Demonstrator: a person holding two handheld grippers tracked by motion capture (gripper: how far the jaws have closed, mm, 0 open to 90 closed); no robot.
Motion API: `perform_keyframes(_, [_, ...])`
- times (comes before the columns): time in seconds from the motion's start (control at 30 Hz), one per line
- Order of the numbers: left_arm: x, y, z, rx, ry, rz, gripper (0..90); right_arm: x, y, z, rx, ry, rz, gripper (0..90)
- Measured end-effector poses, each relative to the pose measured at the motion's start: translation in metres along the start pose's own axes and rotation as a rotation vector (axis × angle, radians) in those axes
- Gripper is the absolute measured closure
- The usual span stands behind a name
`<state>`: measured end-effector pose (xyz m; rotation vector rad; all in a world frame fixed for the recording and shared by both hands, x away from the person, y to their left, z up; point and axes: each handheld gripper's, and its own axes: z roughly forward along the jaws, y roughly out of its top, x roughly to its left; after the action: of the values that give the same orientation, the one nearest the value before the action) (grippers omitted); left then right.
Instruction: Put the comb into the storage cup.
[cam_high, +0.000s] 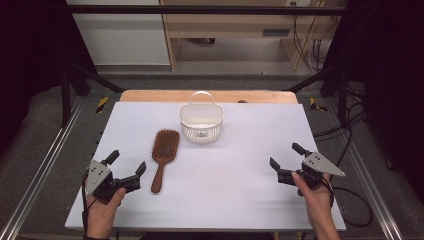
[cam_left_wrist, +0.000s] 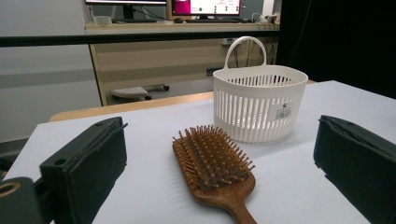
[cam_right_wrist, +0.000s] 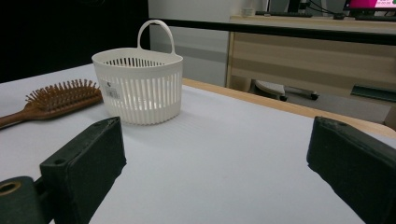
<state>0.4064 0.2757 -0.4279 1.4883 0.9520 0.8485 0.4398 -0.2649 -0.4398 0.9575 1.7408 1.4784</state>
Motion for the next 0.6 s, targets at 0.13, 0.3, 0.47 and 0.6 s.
perform_keyframes(0.13, [-0.004, 0.006, 0.000, -0.003, -0.005, -0.006, 2.7, 0.001, 0.000, 0.002, 0.005, 0.002, -0.003, 4.7])
perform_keyframes(0.3, [-0.013, 0.019, 0.006, 0.047, 0.003, 0.047, 3.1, 0.002, 0.000, 0.002, 0.009, 0.001, -0.005, 4.7])
perform_keyframes(0.47, [-0.024, 0.041, 0.024, 0.119, -0.012, 0.059, 3.8, 0.001, -0.002, 0.004, 0.018, -0.004, -0.011, 4.7])
perform_keyframes(0.6, [-0.033, 0.049, 0.044, 0.156, -0.045, 0.047, 7.4, 0.001, -0.003, 0.005, 0.028, -0.012, -0.009, 4.7])
